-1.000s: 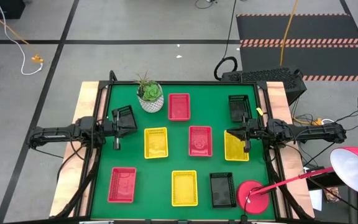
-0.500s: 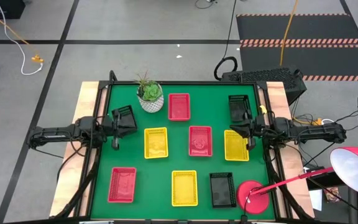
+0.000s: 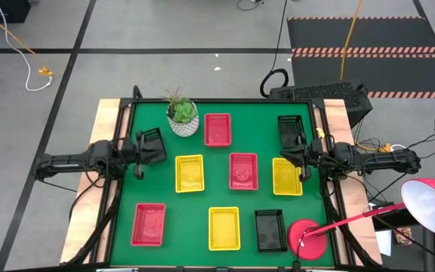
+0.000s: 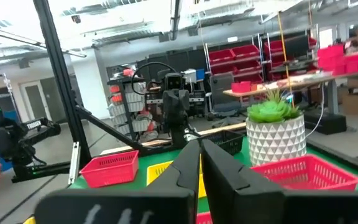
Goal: Stack baskets by color
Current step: Stack the middle right red bin on top of the bottom left red bin
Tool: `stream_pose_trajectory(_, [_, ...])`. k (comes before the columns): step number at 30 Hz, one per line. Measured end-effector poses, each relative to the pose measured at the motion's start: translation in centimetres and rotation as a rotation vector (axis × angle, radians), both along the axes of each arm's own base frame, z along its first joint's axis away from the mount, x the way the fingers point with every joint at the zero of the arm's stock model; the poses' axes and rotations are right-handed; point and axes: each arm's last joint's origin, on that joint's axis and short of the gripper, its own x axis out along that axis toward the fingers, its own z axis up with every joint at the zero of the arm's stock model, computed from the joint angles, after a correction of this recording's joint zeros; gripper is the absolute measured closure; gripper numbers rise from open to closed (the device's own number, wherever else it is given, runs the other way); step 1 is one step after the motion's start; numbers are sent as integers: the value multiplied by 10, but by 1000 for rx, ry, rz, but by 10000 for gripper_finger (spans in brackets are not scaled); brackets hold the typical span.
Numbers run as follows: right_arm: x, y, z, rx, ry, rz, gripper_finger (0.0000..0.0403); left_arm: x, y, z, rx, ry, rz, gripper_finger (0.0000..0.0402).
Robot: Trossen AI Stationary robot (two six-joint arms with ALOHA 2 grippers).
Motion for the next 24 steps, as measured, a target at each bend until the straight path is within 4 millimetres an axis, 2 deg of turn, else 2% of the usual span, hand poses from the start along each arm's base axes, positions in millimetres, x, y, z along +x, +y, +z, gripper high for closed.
stream_pose_trajectory(3, [-1, -1, 5, 2, -58, -41, 376, -6, 2, 23, -14, -41, 72, 348])
stream_pose_trajectory(7, [1, -2, 4, -3, -41, -78, 333, -4, 6, 48, 13, 62, 209, 291])
stream_pose_trajectory(10, [6, -4, -1, 4, 22, -133, 282, 5, 9, 65, 14, 189, 327, 244])
stream_pose_trajectory(14, [13, -5, -10, -4, 129, -176, 208, 31, 15, 85, -19, 389, 450, 194])
stream_pose_trajectory(19, [34, -4, 30, -39, 259, -177, 138, 70, 23, 116, 18, 475, 476, 159])
stream_pose_trajectory(24, [69, -3, 70, -102, 534, -172, 116, 92, 28, 146, 85, 373, 395, 149])
